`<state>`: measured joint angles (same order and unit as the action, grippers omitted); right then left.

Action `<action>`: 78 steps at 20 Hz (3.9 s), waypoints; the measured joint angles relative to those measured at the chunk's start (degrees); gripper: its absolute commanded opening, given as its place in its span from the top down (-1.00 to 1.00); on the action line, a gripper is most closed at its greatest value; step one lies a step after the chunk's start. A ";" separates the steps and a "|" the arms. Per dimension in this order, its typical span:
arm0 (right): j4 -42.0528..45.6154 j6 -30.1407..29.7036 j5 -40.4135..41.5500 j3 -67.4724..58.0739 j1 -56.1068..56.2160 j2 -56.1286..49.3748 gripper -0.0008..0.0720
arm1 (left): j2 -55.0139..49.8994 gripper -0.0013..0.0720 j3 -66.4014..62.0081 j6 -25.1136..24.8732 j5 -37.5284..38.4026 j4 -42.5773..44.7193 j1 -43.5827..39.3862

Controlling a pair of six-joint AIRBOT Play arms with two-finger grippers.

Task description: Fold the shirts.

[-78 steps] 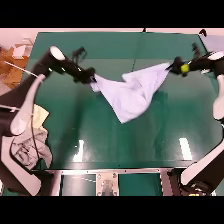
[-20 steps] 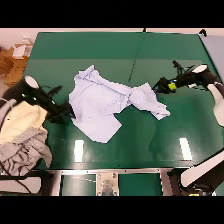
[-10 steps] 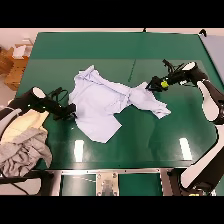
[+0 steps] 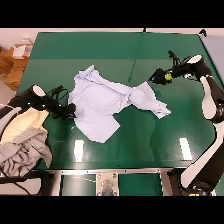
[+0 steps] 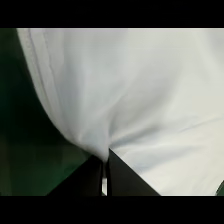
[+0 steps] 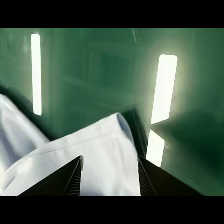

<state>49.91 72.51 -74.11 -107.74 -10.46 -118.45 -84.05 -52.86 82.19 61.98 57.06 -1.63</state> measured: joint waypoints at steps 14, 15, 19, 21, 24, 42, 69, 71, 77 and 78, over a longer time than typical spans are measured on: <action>-5.49 0.59 -4.85 -9.94 -0.28 5.01 0.94 | 0.00 0.90 -4.28 -0.24 5.49 -0.50 -0.07; -6.64 0.04 -5.49 -9.77 -1.01 8.13 0.94 | 0.00 0.90 -5.31 -0.24 5.79 -0.48 -0.04; -8.07 -3.65 -9.90 -0.31 -3.45 23.78 0.94 | 0.02 0.90 -9.18 -0.61 6.45 -0.48 -0.04; -5.16 -4.79 -11.61 9.55 -3.80 33.51 0.94 | 0.02 0.90 -10.71 -1.07 7.06 -0.39 -0.04; 5.29 -2.82 -10.67 29.53 -4.63 49.83 0.94 | 0.02 0.90 -12.00 -1.70 7.91 -0.17 -0.04; 9.38 8.00 7.23 5.57 -18.32 72.28 0.94 | 22.97 0.90 -71.58 4.02 11.50 0.70 0.04; 1.53 3.96 25.38 19.04 -11.10 19.69 0.94 | -19.04 0.90 -44.28 -10.80 -15.12 -6.78 0.17; 0.07 3.93 25.66 14.43 -10.84 14.47 0.94 | -22.86 0.90 -47.47 -10.95 -17.07 -7.28 0.72; -1.46 1.25 23.17 5.64 -10.71 8.70 0.94 | -27.58 0.90 -52.85 -9.62 -15.28 -7.78 4.02; -1.44 -0.09 21.75 5.05 -10.71 8.74 0.94 | -27.80 0.90 -53.09 -10.03 -13.81 -7.65 4.42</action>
<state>48.47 72.42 -52.36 -102.69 -21.17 -109.71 -111.85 -105.95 72.16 48.16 49.41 2.79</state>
